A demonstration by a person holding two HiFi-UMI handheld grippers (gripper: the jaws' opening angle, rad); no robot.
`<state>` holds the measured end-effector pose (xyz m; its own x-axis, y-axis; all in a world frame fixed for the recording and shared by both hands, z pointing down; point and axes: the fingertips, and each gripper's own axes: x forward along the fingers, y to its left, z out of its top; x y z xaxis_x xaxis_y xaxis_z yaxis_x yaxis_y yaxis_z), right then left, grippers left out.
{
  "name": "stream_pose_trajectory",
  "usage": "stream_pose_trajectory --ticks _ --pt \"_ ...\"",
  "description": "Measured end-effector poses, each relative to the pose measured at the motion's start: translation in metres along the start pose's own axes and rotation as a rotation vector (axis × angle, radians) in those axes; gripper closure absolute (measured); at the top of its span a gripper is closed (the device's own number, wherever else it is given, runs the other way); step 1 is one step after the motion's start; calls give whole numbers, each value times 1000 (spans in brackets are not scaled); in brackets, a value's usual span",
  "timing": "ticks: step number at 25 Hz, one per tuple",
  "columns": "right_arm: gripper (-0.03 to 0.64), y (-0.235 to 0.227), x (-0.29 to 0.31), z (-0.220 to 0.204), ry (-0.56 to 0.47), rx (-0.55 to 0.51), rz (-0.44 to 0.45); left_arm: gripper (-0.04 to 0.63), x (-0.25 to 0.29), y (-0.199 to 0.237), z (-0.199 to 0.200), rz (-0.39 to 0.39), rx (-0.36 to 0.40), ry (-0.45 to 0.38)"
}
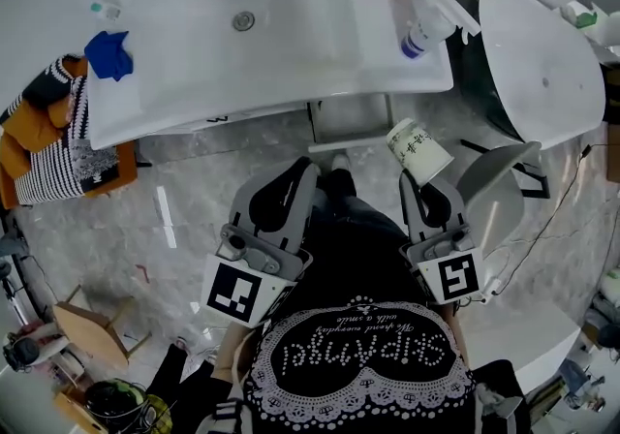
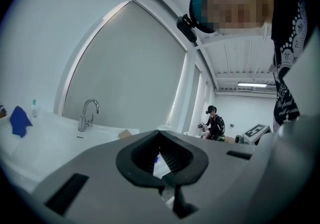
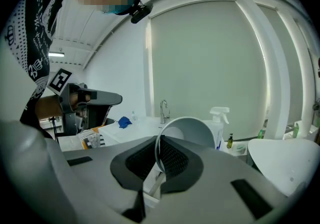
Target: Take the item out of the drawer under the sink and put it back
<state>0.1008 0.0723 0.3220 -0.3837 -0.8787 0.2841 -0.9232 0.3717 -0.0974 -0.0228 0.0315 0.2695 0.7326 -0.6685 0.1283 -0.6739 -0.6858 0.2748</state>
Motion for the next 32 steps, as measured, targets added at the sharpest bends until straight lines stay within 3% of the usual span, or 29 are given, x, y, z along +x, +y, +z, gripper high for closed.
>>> stream_pose_trajectory --ticks 7,13,19,27,32 --pt "592 21 -11 -3 11 4 -52 591 -10 -2 -3 -55 -37 21" --pt "592 38 -15 -9 10 9 -66 591 -26 0 -10 -55 -33 45" --pt "592 55 -17 -15 -6 3 -70 591 -46 4 -9 -60 -39 1" --pt "592 66 -11 -10 -37 -25 -69 591 -67 19 -8 -12 -10 -4" --pt "592 66 -13 -8 -44 -41 -75 591 -75 35 -14 85 1 23"
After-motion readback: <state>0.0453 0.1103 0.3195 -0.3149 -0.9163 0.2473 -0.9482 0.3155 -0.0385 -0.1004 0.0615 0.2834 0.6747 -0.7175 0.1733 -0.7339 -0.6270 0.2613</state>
